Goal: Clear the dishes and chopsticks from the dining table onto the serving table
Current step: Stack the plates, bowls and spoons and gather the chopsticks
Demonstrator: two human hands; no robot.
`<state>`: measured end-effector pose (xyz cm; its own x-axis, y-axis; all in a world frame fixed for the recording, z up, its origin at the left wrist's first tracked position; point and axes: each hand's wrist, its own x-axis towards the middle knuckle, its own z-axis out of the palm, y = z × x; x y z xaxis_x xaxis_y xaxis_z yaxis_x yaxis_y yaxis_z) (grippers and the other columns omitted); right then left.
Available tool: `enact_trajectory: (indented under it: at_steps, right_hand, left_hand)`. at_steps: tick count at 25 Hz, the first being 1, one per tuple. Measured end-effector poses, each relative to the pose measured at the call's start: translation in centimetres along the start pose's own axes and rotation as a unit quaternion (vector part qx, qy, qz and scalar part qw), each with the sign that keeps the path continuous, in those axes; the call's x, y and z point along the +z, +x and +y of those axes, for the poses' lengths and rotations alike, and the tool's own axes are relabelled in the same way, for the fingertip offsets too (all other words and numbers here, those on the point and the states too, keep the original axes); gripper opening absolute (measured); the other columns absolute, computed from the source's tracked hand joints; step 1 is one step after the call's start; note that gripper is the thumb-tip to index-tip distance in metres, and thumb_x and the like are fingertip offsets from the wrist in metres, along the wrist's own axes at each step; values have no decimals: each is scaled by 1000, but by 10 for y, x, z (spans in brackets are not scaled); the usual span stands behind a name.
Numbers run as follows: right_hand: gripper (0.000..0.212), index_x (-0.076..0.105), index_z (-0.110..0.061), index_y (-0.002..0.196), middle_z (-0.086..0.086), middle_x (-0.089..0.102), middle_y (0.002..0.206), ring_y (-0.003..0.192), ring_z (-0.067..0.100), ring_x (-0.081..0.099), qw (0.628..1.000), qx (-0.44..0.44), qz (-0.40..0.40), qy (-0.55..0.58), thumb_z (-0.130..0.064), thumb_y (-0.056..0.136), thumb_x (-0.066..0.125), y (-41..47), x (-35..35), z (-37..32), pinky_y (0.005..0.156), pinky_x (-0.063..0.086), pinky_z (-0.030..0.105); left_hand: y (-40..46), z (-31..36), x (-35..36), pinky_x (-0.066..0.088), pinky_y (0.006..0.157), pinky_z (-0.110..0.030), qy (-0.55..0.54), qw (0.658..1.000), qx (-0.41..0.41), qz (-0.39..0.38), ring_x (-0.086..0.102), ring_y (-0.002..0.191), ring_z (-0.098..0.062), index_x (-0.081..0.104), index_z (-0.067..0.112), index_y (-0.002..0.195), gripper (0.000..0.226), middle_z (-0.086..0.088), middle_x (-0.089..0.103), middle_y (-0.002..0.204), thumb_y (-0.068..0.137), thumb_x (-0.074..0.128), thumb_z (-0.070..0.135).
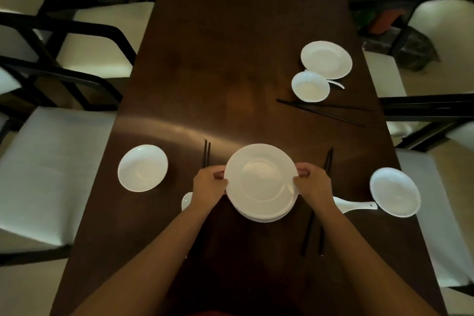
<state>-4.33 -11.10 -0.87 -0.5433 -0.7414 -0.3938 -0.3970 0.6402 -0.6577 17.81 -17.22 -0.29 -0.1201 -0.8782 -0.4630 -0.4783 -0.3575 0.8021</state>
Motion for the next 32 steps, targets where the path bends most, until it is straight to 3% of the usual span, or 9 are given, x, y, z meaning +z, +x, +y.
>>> enact_trajectory:
  at_steps: [3,4,6,12,19,25,28,30,32]
  right_hand:
    - [27,68,-10,104,9,73,98,85,22,64,996,-55,-15,-66,-7,78,61,8,2,8,76,43,25]
    - [27,67,-9,104,11,72,97,86,24,64,994,-69,-21,-84,-7,78,61,10,4,10,75,42,25]
    - [27,64,-8,107,13,68,102,92,27,61,988,-86,-29,-122,-8,80,59,12,7,14,78,42,27]
    - [27,57,-3,111,17,58,109,99,31,56,975,-115,-25,-191,-10,86,52,6,13,24,83,45,35]
    - [27,59,-8,110,12,61,108,95,25,58,985,-92,-9,-143,-14,84,60,5,15,31,81,43,29]
    - [25,59,-12,107,10,65,103,83,16,55,994,-69,-3,-87,-13,82,62,6,17,32,75,43,27]
    - [30,56,-12,114,10,65,107,89,20,58,994,-59,-30,-86,-14,84,60,2,12,30,78,46,31]
    - [35,53,-12,120,11,60,115,102,25,57,987,-80,-22,-136,-18,86,56,-1,3,25,85,47,36]
    - [34,54,-12,121,11,58,119,110,27,54,966,-148,16,-211,-21,88,55,-5,-13,13,89,47,40]
  left_hand:
    - [9,0,15,54,71,-22,83,996,8,23,61,79,-14,70,12,104,32,-4,70,90,79,57,-2]
    - [10,-1,17,46,63,-10,108,994,13,30,58,77,-11,71,11,102,30,-4,70,91,79,56,-2]
    - [8,-3,21,34,56,-2,129,991,18,41,55,75,-8,70,10,100,28,-5,70,91,80,55,-2]
    - [3,-10,28,41,78,-16,189,980,26,57,56,84,-15,67,7,106,23,-12,63,107,85,58,4]
    - [5,-15,30,49,78,-31,226,971,43,67,57,83,-18,67,10,101,20,-11,64,100,84,57,9]
    - [6,-21,29,49,85,-33,174,981,41,72,62,95,-23,61,14,117,33,-8,66,111,83,62,12]
    - [7,-22,23,49,90,-37,155,987,10,50,63,99,-23,46,15,132,51,-7,66,110,84,64,15]
    - [9,-18,16,49,91,-39,214,975,50,30,60,104,-22,41,17,135,52,-6,62,116,87,60,22]
    - [14,2,8,47,92,-38,287,944,164,10,56,110,-22,44,19,133,47,-5,59,122,89,55,30]
